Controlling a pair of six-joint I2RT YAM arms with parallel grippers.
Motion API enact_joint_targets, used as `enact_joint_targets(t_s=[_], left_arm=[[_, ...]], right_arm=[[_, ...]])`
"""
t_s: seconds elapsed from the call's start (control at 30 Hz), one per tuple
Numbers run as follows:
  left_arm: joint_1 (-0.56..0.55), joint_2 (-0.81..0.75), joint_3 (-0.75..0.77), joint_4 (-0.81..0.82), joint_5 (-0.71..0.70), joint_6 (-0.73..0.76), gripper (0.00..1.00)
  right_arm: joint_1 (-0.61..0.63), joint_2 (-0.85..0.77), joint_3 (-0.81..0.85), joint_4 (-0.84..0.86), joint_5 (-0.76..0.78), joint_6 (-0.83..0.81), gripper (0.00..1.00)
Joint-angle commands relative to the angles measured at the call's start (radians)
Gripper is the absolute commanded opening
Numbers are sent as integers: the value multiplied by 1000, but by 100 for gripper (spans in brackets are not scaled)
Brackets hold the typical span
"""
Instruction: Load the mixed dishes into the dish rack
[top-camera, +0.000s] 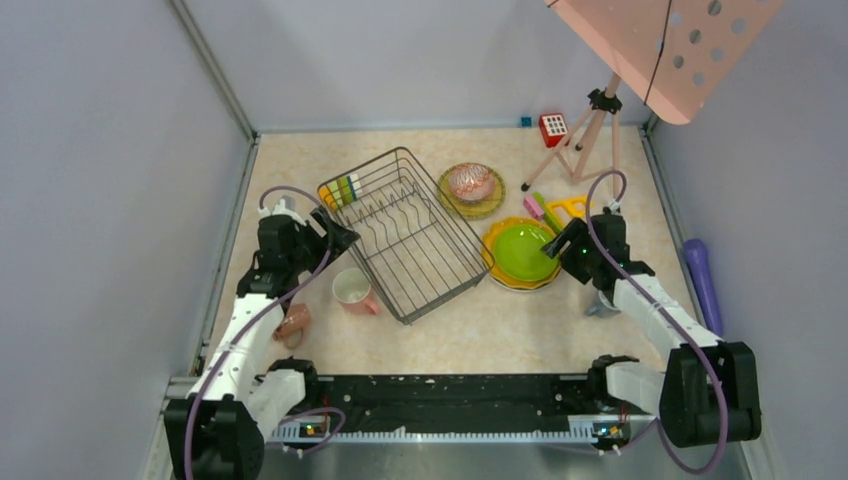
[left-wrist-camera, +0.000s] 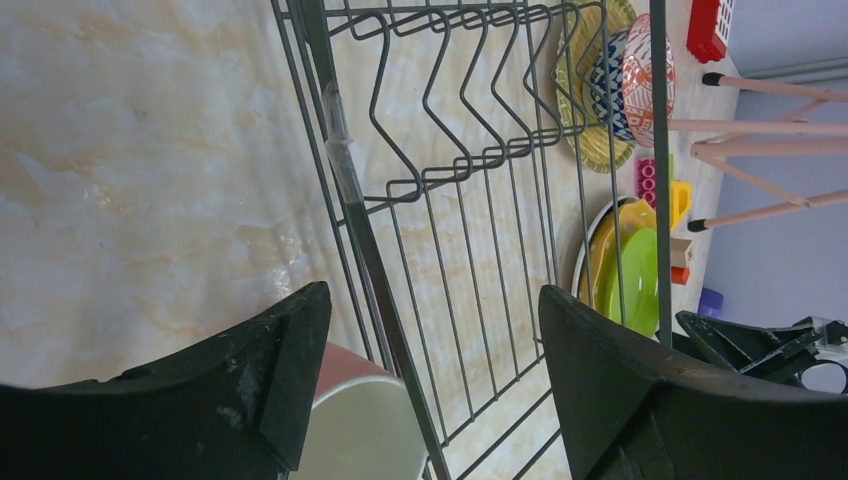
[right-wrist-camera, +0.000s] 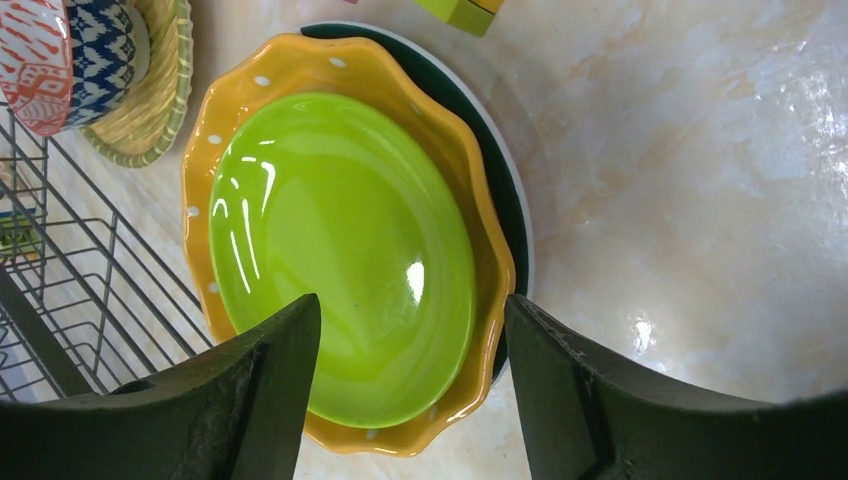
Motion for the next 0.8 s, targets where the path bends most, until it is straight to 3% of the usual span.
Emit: enact_joint_targets(t_s=[0.0,0.13,0.27,0.47,0.77], left_arm=[[-4,37,12,105,5,-8,81],[-4,70,14,117,-12,-9,80],[-4,92,26,107,-47,-2,68],[-4,117,68,58,-73,10,73],[-4,30,145,-69,-71,112,76]], right_arm=[[7,26,85,73,15,-11,66],[42,87,169,65,26,-49,66],[115,171,273,27,155,3,64],[205,367,457,38,266,70,68],[242,681,724,39,241,101,68]])
